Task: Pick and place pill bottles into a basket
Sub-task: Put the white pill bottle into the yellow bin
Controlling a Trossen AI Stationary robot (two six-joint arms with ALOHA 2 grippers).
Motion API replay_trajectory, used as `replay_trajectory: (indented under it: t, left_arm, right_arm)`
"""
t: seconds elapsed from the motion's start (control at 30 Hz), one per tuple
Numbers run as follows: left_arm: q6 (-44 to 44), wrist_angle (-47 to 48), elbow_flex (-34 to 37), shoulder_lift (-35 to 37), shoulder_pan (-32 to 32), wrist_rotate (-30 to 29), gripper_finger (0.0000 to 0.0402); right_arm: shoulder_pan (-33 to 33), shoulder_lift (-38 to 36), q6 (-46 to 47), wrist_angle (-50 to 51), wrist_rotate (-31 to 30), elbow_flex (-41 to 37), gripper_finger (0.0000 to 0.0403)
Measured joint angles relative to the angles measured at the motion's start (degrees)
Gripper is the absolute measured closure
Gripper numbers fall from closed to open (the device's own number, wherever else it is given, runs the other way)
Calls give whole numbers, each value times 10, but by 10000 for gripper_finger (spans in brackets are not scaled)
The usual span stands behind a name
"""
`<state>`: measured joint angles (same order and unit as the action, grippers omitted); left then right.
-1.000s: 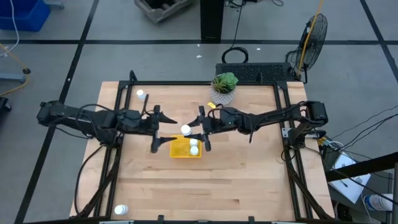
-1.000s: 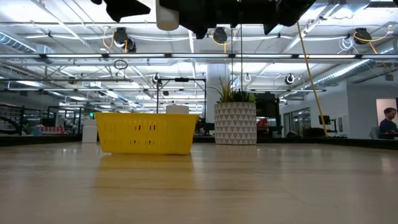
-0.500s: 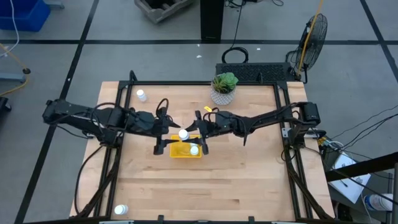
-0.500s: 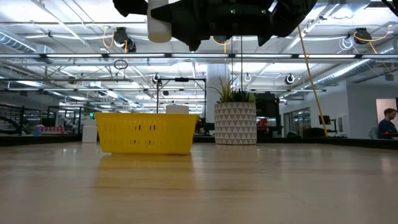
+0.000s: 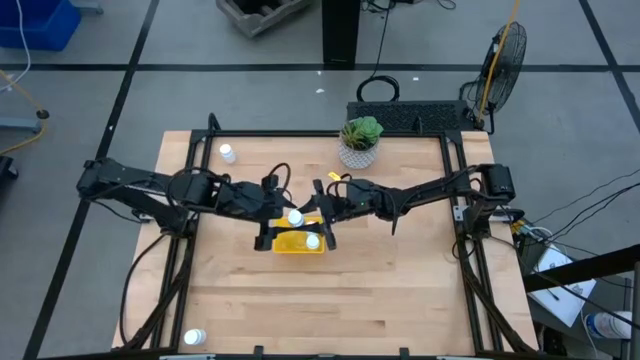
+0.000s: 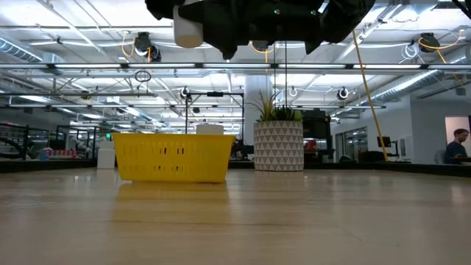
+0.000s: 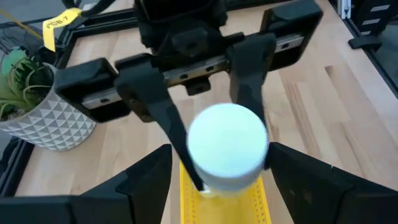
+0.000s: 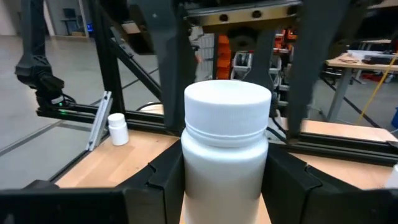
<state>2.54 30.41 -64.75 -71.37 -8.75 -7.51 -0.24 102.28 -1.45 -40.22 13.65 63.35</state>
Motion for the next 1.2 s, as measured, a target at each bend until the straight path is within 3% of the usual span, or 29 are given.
replay_trajectory:
  t: [0.43,0.8,0.93,1.2]
  left_arm:
    - [-10,19,-27,-26,8,2,137]
    - [-16,7,-27,-42,8,5,233]
    - [-16,7,-27,-42,8,5,240]
    - [-11,32,-26,-40,8,0,240]
  right_arm:
    - [-1,0,0,12,-1,0,248]
    - [-1,1,-13,19,-2,0,248]
    - [-1,1,-16,20,-1,0,246]
    - [4,0,-13,67,-4,1,195]
